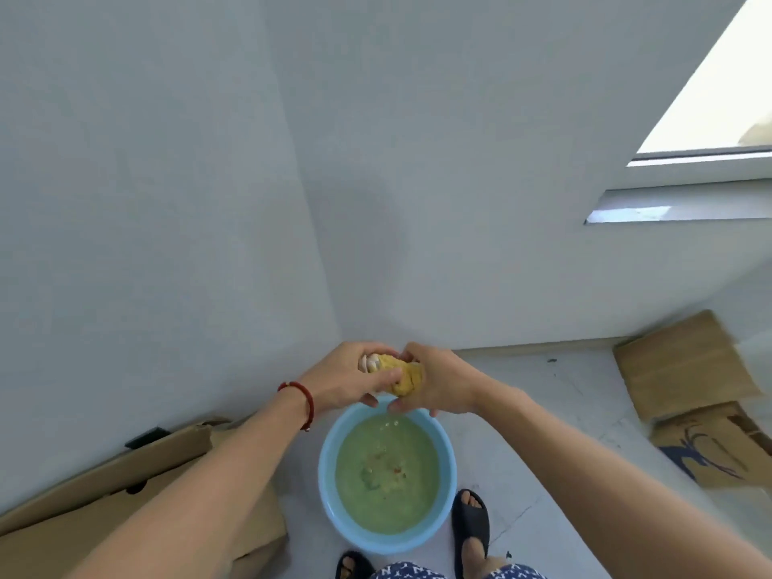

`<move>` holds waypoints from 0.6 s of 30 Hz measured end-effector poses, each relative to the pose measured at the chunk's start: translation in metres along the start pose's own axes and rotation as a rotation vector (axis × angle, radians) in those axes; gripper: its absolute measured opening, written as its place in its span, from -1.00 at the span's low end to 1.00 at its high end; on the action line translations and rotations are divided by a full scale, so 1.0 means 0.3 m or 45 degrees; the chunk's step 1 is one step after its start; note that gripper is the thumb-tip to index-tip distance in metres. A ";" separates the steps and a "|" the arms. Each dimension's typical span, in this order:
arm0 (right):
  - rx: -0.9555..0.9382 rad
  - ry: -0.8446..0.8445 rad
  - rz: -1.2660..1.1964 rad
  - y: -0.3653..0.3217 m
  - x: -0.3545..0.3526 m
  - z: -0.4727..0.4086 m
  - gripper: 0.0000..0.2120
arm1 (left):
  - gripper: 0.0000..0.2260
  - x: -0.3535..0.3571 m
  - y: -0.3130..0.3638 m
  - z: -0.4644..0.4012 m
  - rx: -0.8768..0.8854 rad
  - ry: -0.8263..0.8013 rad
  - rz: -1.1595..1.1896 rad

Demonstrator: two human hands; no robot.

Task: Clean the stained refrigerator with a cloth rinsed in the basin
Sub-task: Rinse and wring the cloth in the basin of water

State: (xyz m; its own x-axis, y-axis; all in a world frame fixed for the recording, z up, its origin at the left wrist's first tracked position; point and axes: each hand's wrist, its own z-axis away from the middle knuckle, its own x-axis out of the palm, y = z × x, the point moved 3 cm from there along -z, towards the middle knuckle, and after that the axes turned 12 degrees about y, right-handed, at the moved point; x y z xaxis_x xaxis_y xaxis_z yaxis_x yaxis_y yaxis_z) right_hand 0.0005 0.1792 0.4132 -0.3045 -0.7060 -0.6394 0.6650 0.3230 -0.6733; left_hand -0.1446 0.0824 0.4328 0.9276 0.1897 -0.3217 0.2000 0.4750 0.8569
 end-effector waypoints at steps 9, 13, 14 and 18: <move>0.161 -0.017 -0.910 0.045 -0.083 0.185 -0.53 | -0.42 -0.031 0.084 -0.035 0.227 -0.162 0.381; 0.205 -0.050 -1.164 0.058 -0.071 0.237 -0.58 | -0.57 -0.003 0.073 0.030 0.197 -0.062 0.550; 0.232 -0.013 -1.140 0.055 -0.068 0.241 -0.59 | -0.65 0.009 0.079 0.047 0.190 0.002 0.512; 0.162 0.268 -0.900 0.057 -0.081 0.277 -0.58 | -0.77 0.098 0.120 0.085 0.227 0.134 0.424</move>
State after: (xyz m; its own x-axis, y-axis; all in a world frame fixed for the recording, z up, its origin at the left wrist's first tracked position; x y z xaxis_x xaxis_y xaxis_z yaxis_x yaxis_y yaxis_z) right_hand 0.0759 0.1493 0.4481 -0.8042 -0.5786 -0.1362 0.3324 -0.2478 -0.9100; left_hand -0.1021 0.0831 0.4644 0.9156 0.3995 -0.0460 -0.0459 0.2174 0.9750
